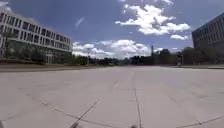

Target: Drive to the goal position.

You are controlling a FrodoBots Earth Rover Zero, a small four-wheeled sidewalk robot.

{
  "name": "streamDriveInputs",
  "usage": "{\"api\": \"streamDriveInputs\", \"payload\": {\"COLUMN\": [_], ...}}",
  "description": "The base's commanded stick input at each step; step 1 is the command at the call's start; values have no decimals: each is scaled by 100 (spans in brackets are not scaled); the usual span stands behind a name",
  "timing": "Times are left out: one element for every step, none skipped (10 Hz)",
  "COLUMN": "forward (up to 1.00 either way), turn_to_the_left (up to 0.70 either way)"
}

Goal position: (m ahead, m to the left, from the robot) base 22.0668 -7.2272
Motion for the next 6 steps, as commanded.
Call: {"api": "streamDriveInputs", "payload": {"forward": [70,70,70,70,70,70], "turn_to_the_left": [-12,-34,-34,-34,-32,-10]}}
